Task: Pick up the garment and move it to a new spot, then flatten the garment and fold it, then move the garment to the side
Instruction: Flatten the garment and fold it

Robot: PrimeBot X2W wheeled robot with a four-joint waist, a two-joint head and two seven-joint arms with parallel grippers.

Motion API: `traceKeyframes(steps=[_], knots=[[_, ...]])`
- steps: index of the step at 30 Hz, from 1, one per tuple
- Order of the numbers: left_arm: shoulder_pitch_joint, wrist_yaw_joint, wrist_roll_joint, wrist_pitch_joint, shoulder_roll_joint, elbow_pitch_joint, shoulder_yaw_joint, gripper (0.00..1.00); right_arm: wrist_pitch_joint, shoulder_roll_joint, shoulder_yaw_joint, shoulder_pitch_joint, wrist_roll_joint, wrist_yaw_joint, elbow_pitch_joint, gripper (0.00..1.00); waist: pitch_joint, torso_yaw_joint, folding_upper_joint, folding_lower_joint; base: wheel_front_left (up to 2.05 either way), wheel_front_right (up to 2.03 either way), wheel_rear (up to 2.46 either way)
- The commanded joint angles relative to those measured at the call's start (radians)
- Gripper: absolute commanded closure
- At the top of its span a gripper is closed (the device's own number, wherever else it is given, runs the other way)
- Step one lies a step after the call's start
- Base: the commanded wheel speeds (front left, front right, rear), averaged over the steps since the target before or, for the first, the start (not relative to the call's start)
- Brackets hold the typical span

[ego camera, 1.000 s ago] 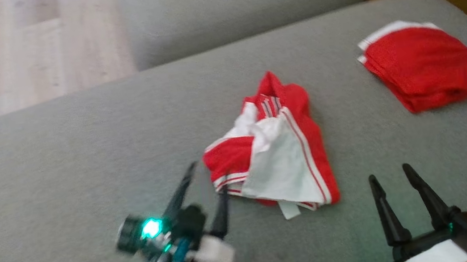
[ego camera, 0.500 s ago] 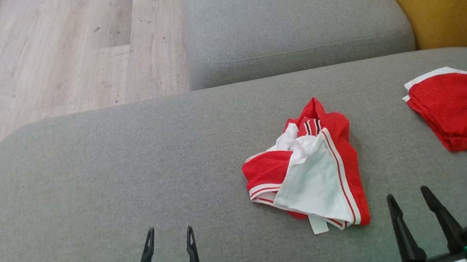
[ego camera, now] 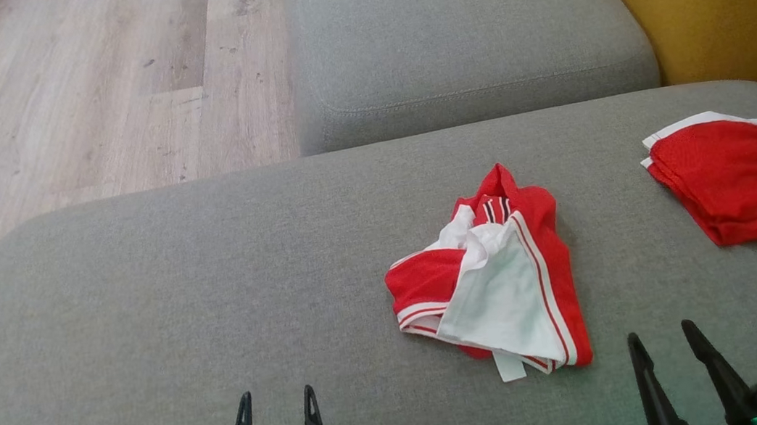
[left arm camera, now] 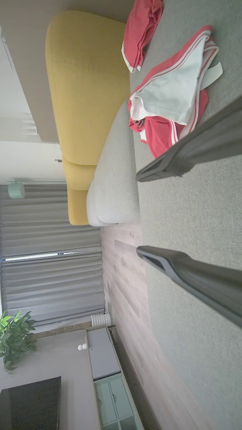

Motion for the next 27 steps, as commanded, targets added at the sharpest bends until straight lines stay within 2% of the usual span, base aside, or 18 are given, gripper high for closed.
traceKeyframes(steps=[1, 16, 24, 27], knots=[[-0.028, -0.008, 0.011, -0.009, -0.014, -0.031, 0.043, 0.00, -0.011, -0.006, 0.028, -0.035, 0.004, -0.001, -0.034, 0.00, 0.000, 0.000, -0.0001, 0.0000, 0.00, 0.00, 0.00], [-0.010, -0.063, 0.048, -0.009, -0.050, -0.013, 0.104, 0.00, -0.011, -0.006, 0.037, -0.039, 0.005, -0.001, -0.029, 0.00, -0.001, -0.001, -0.0001, 0.0000, 0.00, 0.00, 0.00], [-0.005, -0.080, 0.064, -0.010, -0.059, -0.007, 0.108, 0.00, -0.011, -0.006, 0.040, -0.036, 0.006, -0.001, -0.031, 0.00, 0.002, -0.003, -0.0001, 0.0000, 0.00, 0.00, 0.00], [-0.010, -0.101, 0.074, -0.010, -0.060, 0.015, 0.096, 0.00, -0.011, -0.006, 0.039, -0.037, 0.007, -0.001, -0.033, 0.00, 0.010, -0.001, -0.0001, 0.0000, 0.00, 0.00, 0.00]])
